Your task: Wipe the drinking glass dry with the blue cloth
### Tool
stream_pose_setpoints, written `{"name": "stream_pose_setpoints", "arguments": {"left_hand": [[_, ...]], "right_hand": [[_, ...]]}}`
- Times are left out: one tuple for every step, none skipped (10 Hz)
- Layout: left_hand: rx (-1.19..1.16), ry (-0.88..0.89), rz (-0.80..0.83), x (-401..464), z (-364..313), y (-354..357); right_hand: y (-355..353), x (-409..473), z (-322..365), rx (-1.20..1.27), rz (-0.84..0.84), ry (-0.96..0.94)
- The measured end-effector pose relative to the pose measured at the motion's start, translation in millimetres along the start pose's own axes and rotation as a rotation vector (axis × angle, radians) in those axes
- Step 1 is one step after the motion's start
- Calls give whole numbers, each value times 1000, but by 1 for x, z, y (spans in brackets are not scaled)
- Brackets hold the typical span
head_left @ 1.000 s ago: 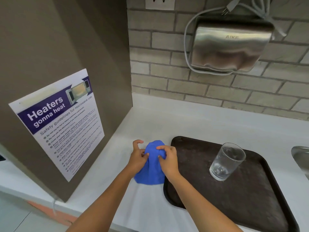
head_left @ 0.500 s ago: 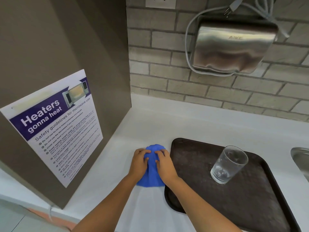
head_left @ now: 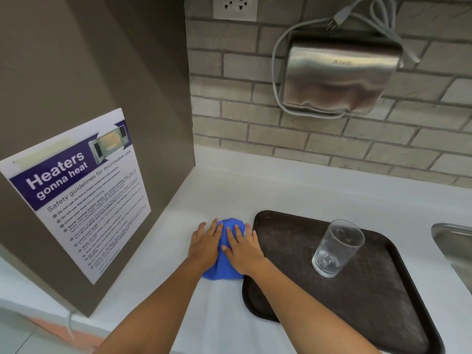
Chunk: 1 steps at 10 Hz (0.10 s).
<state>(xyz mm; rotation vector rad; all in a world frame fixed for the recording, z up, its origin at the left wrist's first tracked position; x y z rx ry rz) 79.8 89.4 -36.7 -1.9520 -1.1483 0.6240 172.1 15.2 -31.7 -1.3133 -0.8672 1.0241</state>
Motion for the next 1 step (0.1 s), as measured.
{"name": "stream_pose_setpoints", "arguments": {"left_hand": [[334, 178, 6, 4, -13, -5]], "right_hand": [[-13, 1, -3, 11, -48, -34]]}}
Point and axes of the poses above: each hand's wrist, its own x-axis towards the middle knuckle, its own y-axis out of the palm, z = x × y, the point moved 6 cm from there along x, towards the middle knuckle, and after that the axes turned 10 degrees about -z, right-handed, at the moved point
